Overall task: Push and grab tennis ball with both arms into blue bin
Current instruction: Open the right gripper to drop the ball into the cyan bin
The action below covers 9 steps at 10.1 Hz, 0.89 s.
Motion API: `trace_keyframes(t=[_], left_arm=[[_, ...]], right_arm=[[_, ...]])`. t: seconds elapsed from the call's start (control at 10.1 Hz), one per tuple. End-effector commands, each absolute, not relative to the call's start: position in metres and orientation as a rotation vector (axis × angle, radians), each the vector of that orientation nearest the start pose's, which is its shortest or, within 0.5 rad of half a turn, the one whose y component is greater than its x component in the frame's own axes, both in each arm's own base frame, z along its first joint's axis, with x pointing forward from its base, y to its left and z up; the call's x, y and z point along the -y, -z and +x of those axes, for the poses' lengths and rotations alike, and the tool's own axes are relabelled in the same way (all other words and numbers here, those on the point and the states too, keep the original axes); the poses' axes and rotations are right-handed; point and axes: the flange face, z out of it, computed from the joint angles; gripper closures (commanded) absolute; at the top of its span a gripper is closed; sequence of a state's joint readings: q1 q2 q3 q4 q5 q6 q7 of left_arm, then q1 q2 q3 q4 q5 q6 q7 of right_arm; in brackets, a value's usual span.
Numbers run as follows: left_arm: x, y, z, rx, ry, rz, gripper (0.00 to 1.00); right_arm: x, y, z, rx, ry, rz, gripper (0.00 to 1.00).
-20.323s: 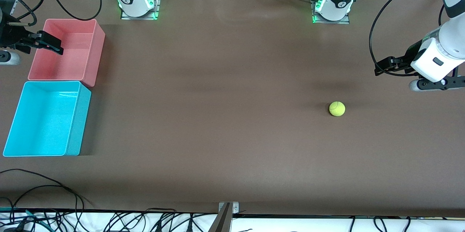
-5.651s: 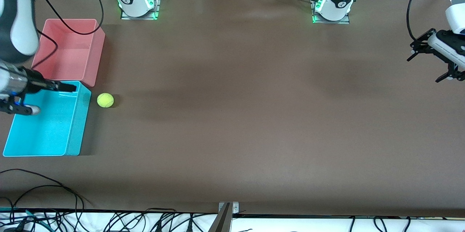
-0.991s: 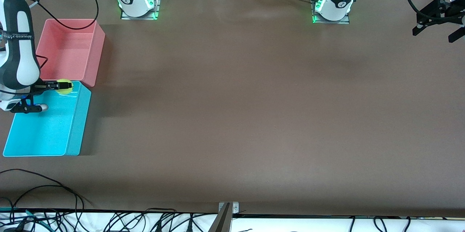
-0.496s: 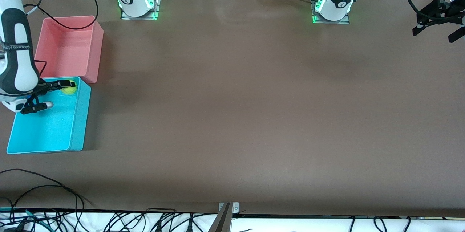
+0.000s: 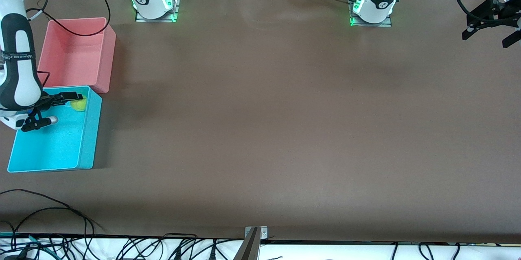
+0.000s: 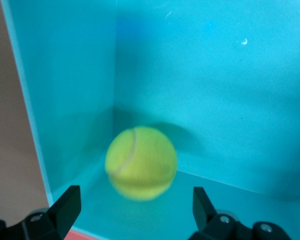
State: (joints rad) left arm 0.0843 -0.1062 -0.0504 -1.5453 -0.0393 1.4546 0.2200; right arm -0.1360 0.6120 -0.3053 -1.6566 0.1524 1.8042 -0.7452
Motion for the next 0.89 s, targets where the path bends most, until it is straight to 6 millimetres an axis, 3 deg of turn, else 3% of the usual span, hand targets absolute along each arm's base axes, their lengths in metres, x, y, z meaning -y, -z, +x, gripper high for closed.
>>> trace_keyframes(t=[0.0,0.4,0.69,0.79], left_arm=[[-0.009,-0.689,0.510,-0.306,0.030,-3.155,0.00],[-0.010,-0.689,0.510,-0.299,0.030,-3.156,0.00],[-0.008,-0.690,0.509,-0.299,0.027,-3.156,0.00],[-0.008,-0.689,0.509,-0.299,0.018,-3.157,0.00]], right_arm=[[0.244,-0.264,0.595,0.376,-0.547,-2.833,0.00],[0.239,-0.337,0.619,0.322,-0.516,-2.881,0.00],[0.235,-0.396,0.630,0.023,-0.486,-2.962,0.00],[0.229,-0.427,0.629,-0.049,-0.495,-2.965,0.00]])
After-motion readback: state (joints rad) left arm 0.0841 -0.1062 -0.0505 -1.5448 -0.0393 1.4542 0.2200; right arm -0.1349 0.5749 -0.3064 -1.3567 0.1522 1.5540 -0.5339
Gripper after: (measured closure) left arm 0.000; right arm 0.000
